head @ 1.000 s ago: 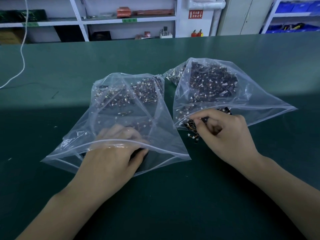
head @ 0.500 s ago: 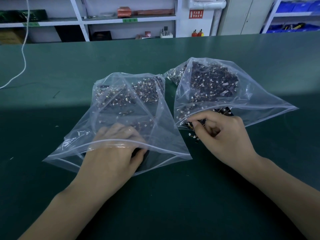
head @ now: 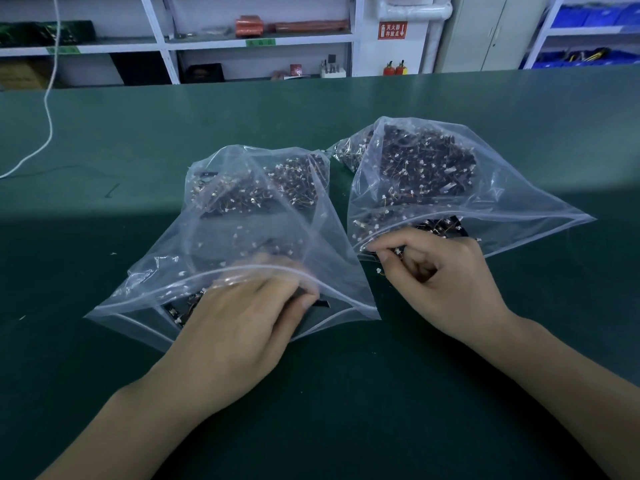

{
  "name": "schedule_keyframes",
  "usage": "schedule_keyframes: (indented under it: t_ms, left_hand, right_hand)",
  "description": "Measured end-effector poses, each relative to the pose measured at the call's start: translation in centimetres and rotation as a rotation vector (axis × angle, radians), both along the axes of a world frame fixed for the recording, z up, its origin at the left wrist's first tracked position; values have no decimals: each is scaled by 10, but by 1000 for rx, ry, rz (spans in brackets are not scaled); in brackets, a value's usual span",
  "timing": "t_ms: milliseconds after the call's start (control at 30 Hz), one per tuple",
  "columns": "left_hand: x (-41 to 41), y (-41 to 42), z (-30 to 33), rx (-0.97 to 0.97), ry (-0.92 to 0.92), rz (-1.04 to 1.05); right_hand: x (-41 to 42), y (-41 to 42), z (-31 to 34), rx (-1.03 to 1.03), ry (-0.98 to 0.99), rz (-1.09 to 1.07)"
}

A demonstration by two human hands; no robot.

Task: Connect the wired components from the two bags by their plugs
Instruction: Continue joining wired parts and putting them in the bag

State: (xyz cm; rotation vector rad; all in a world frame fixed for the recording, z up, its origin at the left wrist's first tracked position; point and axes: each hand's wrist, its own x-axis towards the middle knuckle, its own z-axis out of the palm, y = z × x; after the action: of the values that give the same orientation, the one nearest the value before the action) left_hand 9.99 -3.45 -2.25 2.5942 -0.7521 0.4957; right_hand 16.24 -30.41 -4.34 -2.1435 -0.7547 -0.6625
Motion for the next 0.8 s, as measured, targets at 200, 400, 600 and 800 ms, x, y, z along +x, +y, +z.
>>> schedule_keyframes:
  t_ms: [200,400,600,800]
  left_hand:
    - [0,-1,-1,-57,-42,-149]
    - [-1,-2,-5,-179,-73,-159]
    - [-5,-6,-3,-341,180,-165]
    - [-11,-16,-2,-797,426,-174]
  right_hand:
    - [-1,2,-1,2,-13,48]
    - [-3,4,0,25,-42,82]
    - [-5,4,1,20,-44,106]
    - [-20,9,10,57,-43,275]
